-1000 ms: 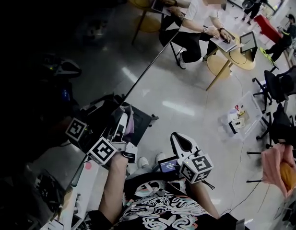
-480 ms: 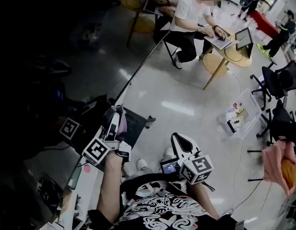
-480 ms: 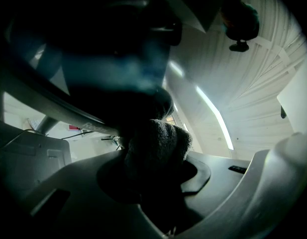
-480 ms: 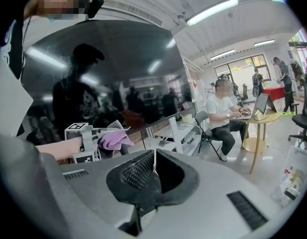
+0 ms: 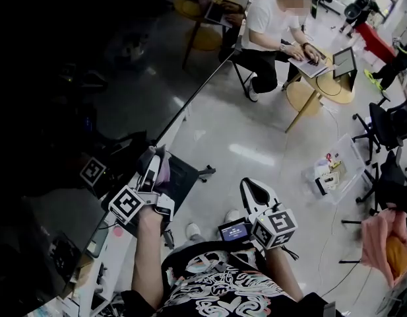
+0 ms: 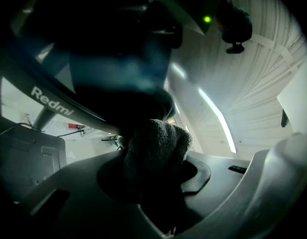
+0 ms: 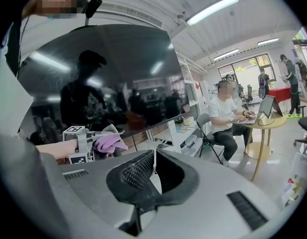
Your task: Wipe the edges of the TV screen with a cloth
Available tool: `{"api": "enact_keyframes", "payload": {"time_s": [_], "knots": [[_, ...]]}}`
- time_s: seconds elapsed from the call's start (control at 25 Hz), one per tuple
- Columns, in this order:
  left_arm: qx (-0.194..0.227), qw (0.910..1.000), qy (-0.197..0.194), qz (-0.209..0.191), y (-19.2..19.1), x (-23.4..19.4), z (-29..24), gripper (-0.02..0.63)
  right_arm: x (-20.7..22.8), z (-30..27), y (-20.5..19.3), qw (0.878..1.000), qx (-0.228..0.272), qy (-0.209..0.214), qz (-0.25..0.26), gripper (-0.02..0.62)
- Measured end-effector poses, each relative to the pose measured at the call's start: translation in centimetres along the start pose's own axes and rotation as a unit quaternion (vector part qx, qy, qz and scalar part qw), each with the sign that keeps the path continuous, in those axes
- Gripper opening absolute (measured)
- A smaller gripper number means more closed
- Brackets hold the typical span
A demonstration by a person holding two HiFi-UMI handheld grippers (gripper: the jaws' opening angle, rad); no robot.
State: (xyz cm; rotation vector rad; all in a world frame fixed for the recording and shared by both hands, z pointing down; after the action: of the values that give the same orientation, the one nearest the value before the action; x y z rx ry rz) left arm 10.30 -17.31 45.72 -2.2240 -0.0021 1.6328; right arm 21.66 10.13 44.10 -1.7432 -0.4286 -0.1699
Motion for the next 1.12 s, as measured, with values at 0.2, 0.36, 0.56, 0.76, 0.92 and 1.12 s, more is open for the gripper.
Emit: {"api": "enact_keyframes", "payload": {"time_s": [0.2,0.36,0.56,0.76,0.92,1.12], "knots": [[0.007,0.9999,0.001,-0.011,-0.3,0.6,-1.4,0.160,2.7,-0.6,1.6,1.000,0.003,0.008,0.012,0.035],[0.011,0.9994,0.017,-0.028,-0.2,0.4,-1.8,0.160,3.8,-1.6,2.6,0.999,-0.002,0.012,0.038,0.035],[0.023,0.9993,0.021,-0.019,-0.2,0.5,-2.0,0.160,5.1,-2.4,3.9,0.997,-0.003,0.018,0.073,0.035],[0.028,0.9993,0.018,-0.015,-0.8,1.2,-3.3,0.160,6.4,-2.7,5.5,0.995,0.001,0.031,0.098,0.035],[0.026,0.9987,0.030,-0.031,-0.8,1.0,-4.1,0.160,7.0,-2.9,6.1,0.994,0.001,0.050,0.099,0.035],[0.025,0.9987,0.029,-0.033,-1.0,1.1,-4.6,0.160,7.3,-2.6,6.3,0.992,-0.001,0.073,0.106,0.035]]}}
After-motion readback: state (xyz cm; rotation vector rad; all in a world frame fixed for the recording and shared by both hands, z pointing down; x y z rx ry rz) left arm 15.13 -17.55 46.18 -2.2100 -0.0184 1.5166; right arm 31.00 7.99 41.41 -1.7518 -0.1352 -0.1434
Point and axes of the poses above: the fingertips, and each gripper's own axes: z backward along the fingers, x to its right, y out of its top, the point moved 5 cm from there along z, backward along the fingers, and after that the axes turned 15 degrees about y, right-handed, at the moved point
